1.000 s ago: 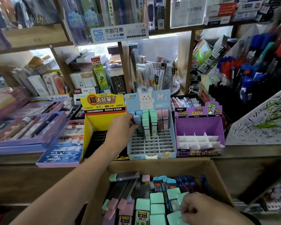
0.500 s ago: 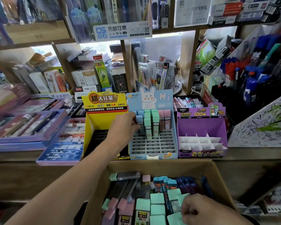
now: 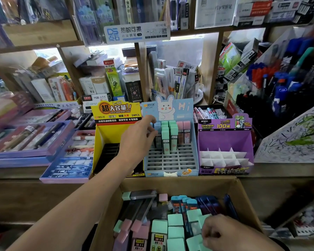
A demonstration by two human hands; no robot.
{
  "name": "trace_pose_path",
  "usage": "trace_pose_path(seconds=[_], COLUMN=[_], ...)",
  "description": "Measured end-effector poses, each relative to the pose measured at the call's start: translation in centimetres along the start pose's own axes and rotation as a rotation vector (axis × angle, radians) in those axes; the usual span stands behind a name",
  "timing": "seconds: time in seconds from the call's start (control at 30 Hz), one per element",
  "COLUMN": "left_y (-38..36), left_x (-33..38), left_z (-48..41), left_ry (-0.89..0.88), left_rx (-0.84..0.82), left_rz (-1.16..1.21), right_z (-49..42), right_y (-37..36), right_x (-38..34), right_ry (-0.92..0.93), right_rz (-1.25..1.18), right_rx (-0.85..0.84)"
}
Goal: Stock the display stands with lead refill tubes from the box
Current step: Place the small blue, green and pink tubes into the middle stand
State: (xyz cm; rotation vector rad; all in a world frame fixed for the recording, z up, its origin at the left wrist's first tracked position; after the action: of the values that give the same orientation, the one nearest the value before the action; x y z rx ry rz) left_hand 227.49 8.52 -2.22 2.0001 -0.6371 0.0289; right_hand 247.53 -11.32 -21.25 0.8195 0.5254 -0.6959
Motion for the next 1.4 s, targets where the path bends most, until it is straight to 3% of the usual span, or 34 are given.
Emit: trace_pose_path(seconds=[0.17, 0.33, 0.63, 0.73, 0.87, 1.13, 1.27, 1.4], left_y=[-0.9, -0.5, -0.3, 1.4, 2.9, -0.1, -1.2, -1.8], left_x=[0.2, 0.5, 0.7, 0.6, -0.8, -5.2, -4.8, -4.3], left_z=[0.0, 0.5, 0.6, 2.3, 7.6, 22.2, 24.5, 24.3], left_ry=[-0.034, -0.045, 0.008, 0.078, 0.183, 0.561, 0.614, 0.632], left_rx=[-0.087, -0.046, -0.169, -0.13, -0.155, -0.518, -0.581, -0.649], left_rz=[-0.07, 0.002, 0.021, 0.21, 0.266, 0.254, 0.215, 0.248], right_z=[0.1, 0.3, 0.3, 0.2, 0.0, -0.6, -2.0, -3.9], right_y=[0.2, 0.3, 0.1, 0.0, 0.1, -0.7, -2.4, -4.3], right_x=[0.1, -0.1, -0.5, -0.6, -1.7, -5.0, -7.8, -9.7], right_ry=[-0.016, -0.026, -0.042, -0.047, 0.029, 0.168, 0.21, 0.165], right_rz=[-0.035, -0.07, -0.066, -0.06, -0.048, -0.009, 0.004, -0.229], right_rx=[0.026, 0.04, -0.003, -0.023, -0.032, -0.024, -0.017, 0.004])
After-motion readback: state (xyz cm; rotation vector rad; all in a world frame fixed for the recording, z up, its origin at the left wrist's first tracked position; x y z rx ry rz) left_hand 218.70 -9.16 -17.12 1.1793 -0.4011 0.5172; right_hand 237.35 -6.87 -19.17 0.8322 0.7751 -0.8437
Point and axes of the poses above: each hand's wrist, its own z-axis away from the middle knuckle, its own y-axis out of the back of the hand, x = y × z, the point moved 8 cm from there along -z, towards the middle knuckle, and after that the axes turned 6 degrees about -z, right-handed, at the moved point
